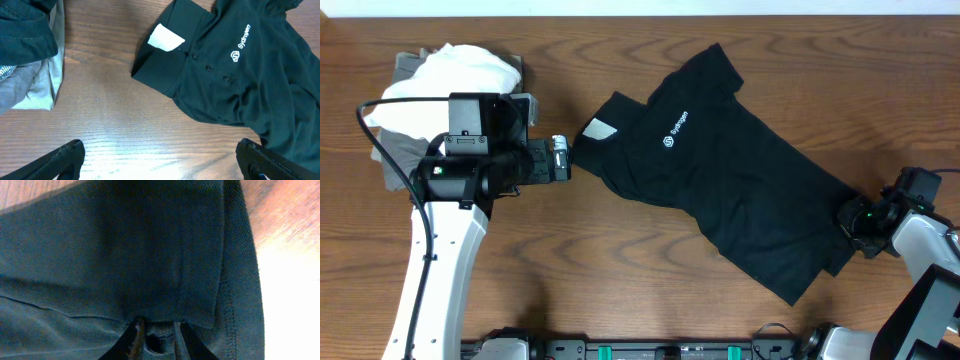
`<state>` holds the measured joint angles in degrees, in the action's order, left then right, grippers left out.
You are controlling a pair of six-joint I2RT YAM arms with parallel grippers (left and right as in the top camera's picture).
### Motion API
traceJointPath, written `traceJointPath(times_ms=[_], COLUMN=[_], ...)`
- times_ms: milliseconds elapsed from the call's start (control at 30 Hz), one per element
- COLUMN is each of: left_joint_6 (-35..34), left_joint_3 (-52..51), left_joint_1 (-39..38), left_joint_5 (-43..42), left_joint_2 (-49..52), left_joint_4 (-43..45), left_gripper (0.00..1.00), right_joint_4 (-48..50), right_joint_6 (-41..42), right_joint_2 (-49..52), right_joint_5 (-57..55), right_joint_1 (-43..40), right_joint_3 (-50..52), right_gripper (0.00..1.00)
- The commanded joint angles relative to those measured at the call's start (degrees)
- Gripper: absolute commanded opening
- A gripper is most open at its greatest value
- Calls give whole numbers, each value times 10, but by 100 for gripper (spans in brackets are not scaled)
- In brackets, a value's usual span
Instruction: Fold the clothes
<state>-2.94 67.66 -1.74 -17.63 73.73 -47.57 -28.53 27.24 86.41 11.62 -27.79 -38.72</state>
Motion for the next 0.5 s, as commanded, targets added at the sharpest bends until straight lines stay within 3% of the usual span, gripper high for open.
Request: traceJointPath(times_ms=[0,100,300,367,400,467], left_joint_6=[5,5,5,5,5,5], left_joint_3=[10,10,10,10,10,10], left_joint_1=[-2,-2,-2,-2,-2,-2], left_joint_5=[5,5,5,5,5,5], left_joint_2=[0,0,0,0,0,0], left_joint_4=[-1,-1,-1,-1,-1,-2], left_gripper=[98,98,98,98,98,98], right_joint_4=[3,8,20,22,22,21], right_joint_6=[-34,-60,-87,-87,-86,-80], right_joint_2=[2,2,2,2,2,2], right_joint_5=[17,53,50,38,30,14], right_joint_1=[-2,1,28,36,40,43], right_joint_3=[11,11,11,11,11,11], right_gripper=[28,39,43,37,26,19])
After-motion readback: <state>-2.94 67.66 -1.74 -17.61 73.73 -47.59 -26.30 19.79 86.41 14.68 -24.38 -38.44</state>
